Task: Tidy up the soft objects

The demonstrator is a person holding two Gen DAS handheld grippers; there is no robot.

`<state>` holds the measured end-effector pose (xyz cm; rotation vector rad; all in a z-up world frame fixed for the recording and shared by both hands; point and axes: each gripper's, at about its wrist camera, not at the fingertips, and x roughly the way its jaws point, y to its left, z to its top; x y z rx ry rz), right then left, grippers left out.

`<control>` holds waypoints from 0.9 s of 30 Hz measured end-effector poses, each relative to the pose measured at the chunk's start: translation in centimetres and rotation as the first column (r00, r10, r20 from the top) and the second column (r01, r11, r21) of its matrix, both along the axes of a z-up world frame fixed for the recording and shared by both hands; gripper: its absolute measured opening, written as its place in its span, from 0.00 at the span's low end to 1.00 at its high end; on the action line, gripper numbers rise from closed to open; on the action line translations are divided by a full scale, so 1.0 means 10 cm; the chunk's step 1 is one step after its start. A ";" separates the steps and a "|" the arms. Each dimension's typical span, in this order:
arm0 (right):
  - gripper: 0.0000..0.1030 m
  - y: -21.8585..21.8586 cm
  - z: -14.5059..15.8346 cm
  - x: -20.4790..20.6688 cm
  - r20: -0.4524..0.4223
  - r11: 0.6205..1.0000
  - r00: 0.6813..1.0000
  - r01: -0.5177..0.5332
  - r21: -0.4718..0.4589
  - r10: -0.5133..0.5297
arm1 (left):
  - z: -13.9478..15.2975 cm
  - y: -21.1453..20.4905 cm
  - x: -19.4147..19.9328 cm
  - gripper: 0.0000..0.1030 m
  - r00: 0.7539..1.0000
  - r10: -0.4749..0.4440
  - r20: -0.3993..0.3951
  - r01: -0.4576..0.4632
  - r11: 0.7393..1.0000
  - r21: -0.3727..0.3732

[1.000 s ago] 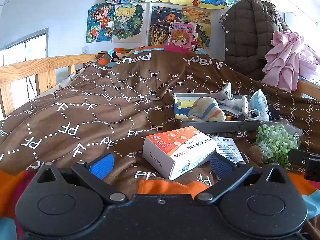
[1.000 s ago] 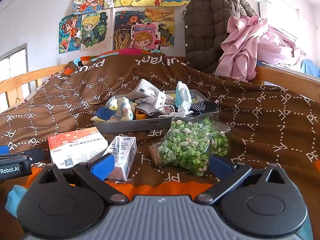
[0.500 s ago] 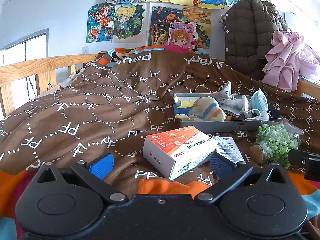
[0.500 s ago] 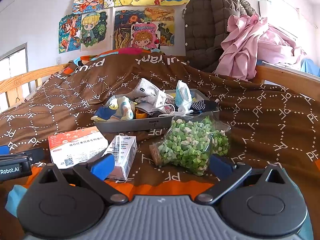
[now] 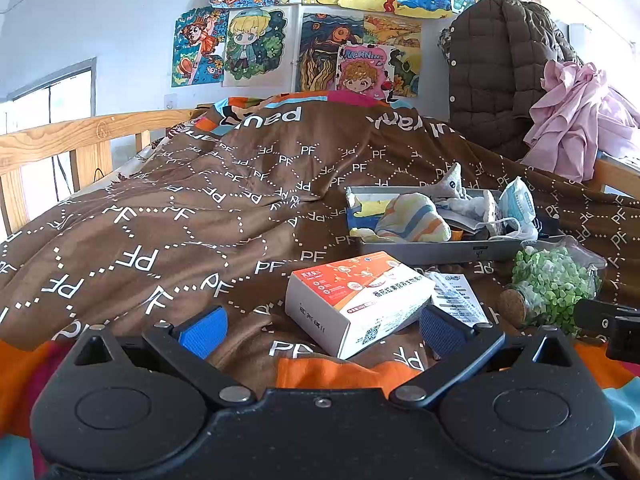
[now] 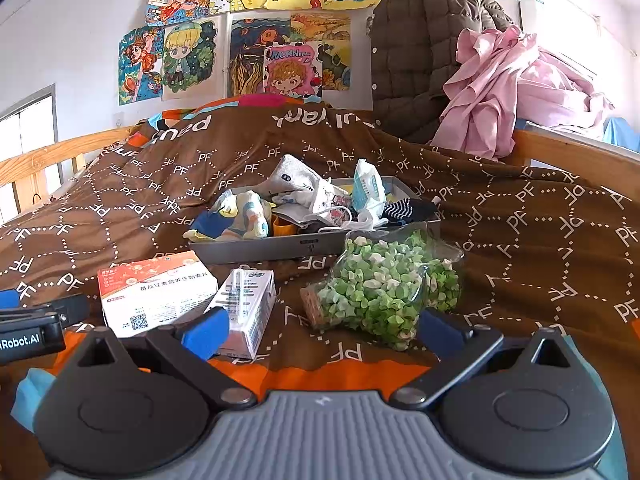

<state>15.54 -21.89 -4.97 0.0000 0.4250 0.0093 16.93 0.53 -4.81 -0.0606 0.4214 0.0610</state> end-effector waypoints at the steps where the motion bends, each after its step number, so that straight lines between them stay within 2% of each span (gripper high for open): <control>1: 1.00 0.00 0.00 0.00 0.000 1.000 1.000 0.000 0.000 0.000 | 0.00 0.00 0.00 0.99 1.000 -0.001 0.000 0.001 1.000 0.001; 27: 1.00 0.02 -0.03 0.00 -0.008 1.000 1.000 -0.004 0.001 0.004 | 0.01 0.02 0.00 0.99 1.000 0.016 -0.023 -0.017 0.999 -0.035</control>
